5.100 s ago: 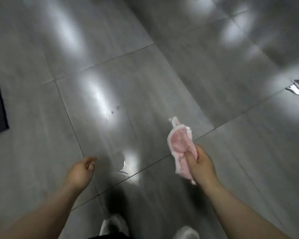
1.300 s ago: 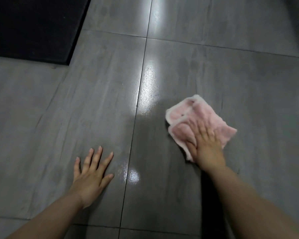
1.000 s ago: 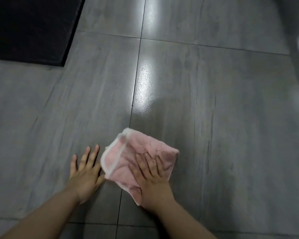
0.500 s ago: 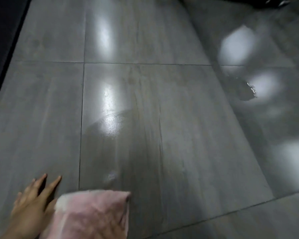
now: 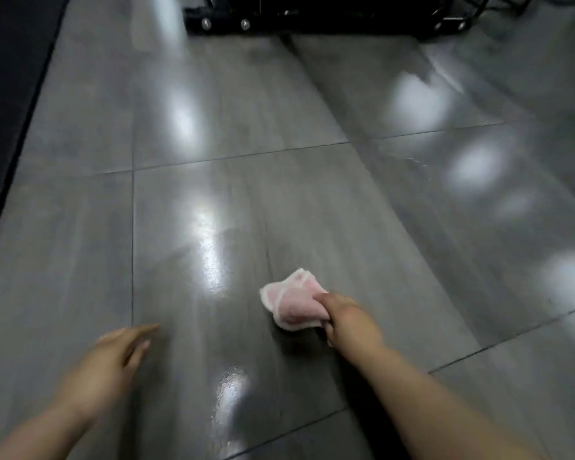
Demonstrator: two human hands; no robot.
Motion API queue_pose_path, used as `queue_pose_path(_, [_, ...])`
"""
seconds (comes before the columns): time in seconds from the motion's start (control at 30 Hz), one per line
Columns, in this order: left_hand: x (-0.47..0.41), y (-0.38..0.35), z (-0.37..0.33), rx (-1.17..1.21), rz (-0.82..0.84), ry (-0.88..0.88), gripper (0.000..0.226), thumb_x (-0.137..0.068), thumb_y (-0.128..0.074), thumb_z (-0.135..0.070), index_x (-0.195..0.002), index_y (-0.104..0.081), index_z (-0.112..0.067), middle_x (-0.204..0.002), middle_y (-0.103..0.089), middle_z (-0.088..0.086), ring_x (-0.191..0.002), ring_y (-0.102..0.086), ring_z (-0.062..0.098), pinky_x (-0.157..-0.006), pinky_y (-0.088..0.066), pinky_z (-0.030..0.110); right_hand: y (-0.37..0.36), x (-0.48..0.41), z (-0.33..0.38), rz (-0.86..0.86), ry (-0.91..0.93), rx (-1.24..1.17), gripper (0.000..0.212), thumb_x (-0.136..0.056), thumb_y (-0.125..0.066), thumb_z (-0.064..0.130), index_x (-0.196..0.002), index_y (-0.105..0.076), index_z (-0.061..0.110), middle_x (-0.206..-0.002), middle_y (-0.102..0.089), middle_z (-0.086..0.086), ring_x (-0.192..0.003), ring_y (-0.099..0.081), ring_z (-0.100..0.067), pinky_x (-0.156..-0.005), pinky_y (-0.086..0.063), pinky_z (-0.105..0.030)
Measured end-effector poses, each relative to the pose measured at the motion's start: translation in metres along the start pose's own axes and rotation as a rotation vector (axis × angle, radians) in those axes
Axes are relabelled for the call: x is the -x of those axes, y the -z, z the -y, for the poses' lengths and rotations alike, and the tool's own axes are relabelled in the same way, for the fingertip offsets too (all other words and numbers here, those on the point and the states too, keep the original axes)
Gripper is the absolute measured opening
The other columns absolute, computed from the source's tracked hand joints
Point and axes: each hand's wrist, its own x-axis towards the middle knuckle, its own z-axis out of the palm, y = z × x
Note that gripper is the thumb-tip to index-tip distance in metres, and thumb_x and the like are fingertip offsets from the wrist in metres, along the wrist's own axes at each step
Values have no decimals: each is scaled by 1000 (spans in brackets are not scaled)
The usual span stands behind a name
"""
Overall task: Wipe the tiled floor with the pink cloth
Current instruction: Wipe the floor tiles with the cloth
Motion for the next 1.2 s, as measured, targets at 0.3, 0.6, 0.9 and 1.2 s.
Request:
queue_pose_path(0.3, [-38, 24, -122, -71, 5, -207, 18, -82, -58, -4, -96, -69, -7, -99, -69, 16, -100, -62, 33, -82, -42, 36, 73, 70, -90, -340, -302, -526, 38, -84, -47, 29, -118, -57, 16, -105, -64, -6, -98, -60, -29, -81, -45, -33])
queue_pose_path(0.6, [-54, 57, -290, -201, 105, -358, 18, -91, -46, -23, -100, -60, -30, -106, -59, -6, -93, -50, 11, -83, -40, 26, 132, 151, -174, -517, -538, -901, 17, -90, -56, 18, -107, -56, 19, -82, -60, -1, -77, -56, -21, -60, -37, -23])
queue_pose_path(0.9, [-125, 53, -305, -185, 91, -218, 24, -92, -45, -15, -109, -61, -12, -109, -63, 4, -98, -55, 22, -78, -33, 23, 171, 69, -199, -592, -609, -948, 6, -93, -50, 17, -94, -52, 12, -68, -52, -1, -60, -48, -16, -47, -35, -16])
queue_pose_path(1.2, [-233, -13, -312, 78, 181, -25, 22, -90, -46, -6, -103, -64, -2, -114, -64, 17, -105, -58, 31, -83, -38, 30, 197, -33, -224, -775, -856, -956, 29, -92, -54, 22, -107, -55, -3, -87, -57, -17, -89, -59, -35, -70, -35, -31])
